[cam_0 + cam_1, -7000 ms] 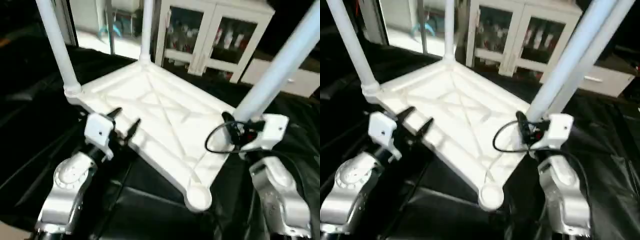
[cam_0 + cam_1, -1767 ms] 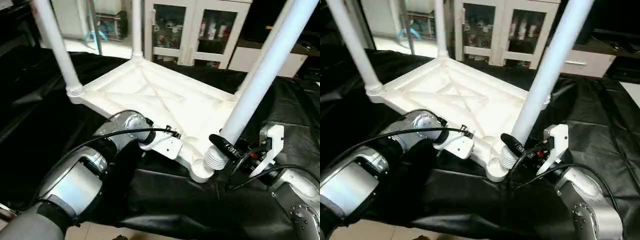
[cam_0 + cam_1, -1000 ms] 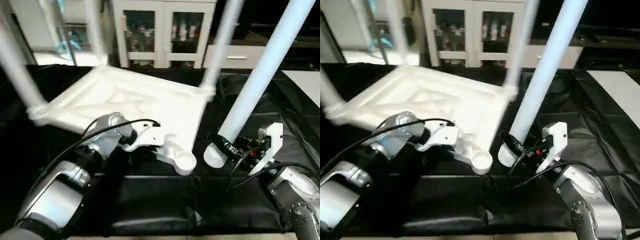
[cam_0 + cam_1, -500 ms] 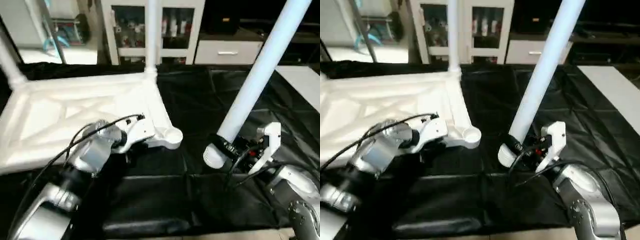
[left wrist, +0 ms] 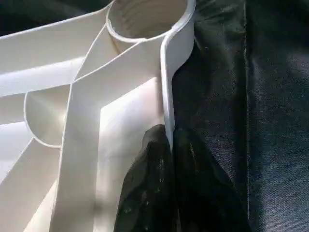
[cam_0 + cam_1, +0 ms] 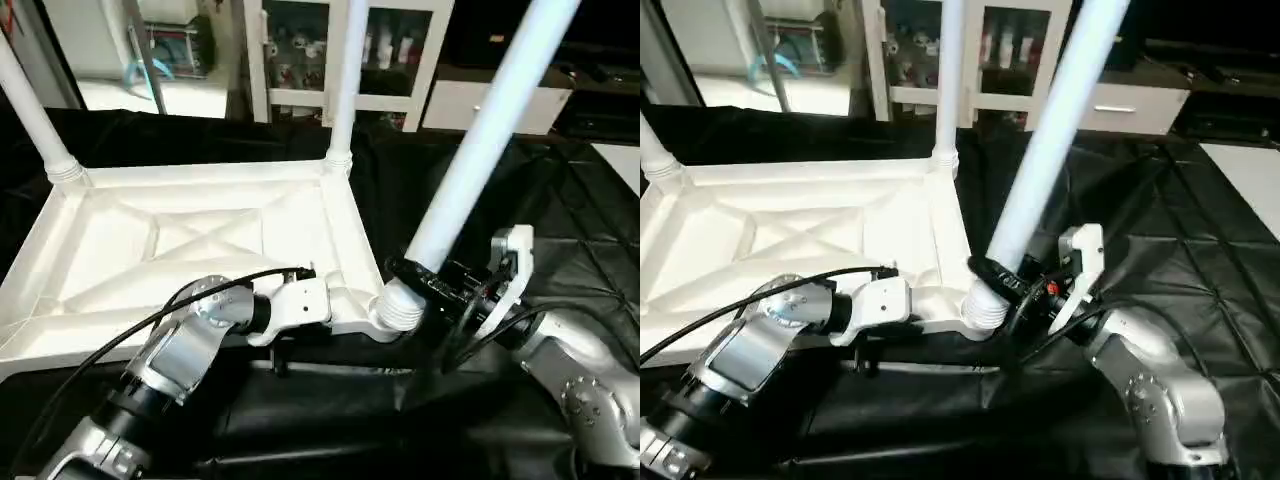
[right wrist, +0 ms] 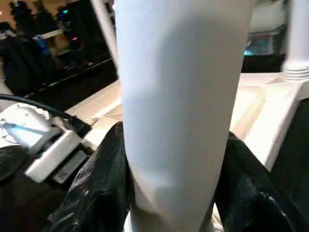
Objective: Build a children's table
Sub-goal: Rotate table base
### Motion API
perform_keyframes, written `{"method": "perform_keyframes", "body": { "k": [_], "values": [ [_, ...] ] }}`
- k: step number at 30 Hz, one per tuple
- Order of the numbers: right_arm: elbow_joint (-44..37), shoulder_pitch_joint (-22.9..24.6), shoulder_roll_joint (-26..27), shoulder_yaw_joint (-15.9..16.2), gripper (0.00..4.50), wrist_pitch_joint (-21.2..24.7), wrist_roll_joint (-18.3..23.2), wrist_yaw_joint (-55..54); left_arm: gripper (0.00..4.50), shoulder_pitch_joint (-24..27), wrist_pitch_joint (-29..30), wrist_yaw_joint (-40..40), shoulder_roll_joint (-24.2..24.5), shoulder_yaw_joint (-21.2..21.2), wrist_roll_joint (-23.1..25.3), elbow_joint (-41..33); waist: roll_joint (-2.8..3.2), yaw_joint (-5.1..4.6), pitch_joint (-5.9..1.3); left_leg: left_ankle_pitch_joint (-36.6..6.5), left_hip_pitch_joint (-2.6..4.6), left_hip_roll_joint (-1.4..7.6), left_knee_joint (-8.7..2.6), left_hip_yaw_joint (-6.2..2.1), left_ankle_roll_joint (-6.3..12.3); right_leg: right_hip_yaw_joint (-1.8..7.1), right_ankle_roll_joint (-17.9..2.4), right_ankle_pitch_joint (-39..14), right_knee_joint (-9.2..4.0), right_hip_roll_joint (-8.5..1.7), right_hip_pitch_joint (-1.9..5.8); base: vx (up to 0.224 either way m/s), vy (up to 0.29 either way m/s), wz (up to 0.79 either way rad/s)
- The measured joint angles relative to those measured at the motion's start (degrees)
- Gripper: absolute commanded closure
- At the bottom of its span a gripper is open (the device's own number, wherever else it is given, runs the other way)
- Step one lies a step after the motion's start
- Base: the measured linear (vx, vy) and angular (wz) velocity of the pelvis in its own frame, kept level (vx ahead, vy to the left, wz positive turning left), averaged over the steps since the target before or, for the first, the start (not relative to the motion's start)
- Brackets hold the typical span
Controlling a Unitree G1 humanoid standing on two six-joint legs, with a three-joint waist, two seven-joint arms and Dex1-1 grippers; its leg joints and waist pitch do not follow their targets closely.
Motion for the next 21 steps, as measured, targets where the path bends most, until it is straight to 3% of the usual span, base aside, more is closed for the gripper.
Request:
{"method": "perform_keyframes", "body": {
  "k": [2, 9, 14, 18, 21],
  "values": [
    [1.2, -2.1, -1.5, 1.7, 2.62, 0.1, -0.9, 1.6, 4.49, 0.6, 0.3, 0.6, -0.2, 0.0, -0.1, -0.9, -0.35, -0.36, 0.11, -0.1, 0.0, 0.0, 0.0, 0.01, -0.14, 0.02, 0.0, 0.0, 0.05, 0.0, 0.05, 0.0, 0.0, 0.0],
    [4.8, -6.4, -2.8, 3.1, 2.62, 0.0, -3.1, 3.3, 4.49, 1.2, 6.3, 1.9, -2.2, -0.3, -0.1, -4.5, -1.46, -0.18, 0.72, 0.1, -0.14, 0.02, 0.05, 0.16, -0.01, 0.08, 0.1, -0.1, 0.0, -0.07, 0.02, 0.0, 0.0, 0.0],
    [8.2, -6.8, -3.2, 4.4, 2.62, -1.5, -5.7, 4.8, 4.49, 1.4, 7.7, 3.8, -4.7, 0.0, -1.3, -4.4, -1.98, -0.38, 1.1, 0.0, -0.23, 0.02, 0.17, 0.26, 0.28, 0.11, 0.1, -0.1, -0.04, -0.12, -0.01, 0.0, 0.0, 0.0],
    [9.6, -7.6, -1.8, 4.0, 2.62, -4.1, -7.0, 3.8, 4.49, 2.1, 8.5, 7.3, -9.1, 3.4, -3.5, -2.4, -1.8, -0.38, 1.31, 0.0, -0.24, 0.02, 0.2, 0.41, 0.28, 0.12, 0.1, -0.1, 0.08, -0.22, -0.08, 0.0, 0.0, 0.0],
    [9.8, -8.7, -1.3, 3.8, 2.62, -4.4, -6.7, 3.2, 4.49, 2.0, 8.7, 10.1, -10.6, 3.4, -4.2, -2.1, -2.21, -0.53, 1.6, 0.1, -0.36, 0.09, 0.25, 0.44, 0.29, 0.1, 0.1, -0.1, 0.13, -0.2, -0.22, 0.0, 0.0, 0.0]
  ]
}}
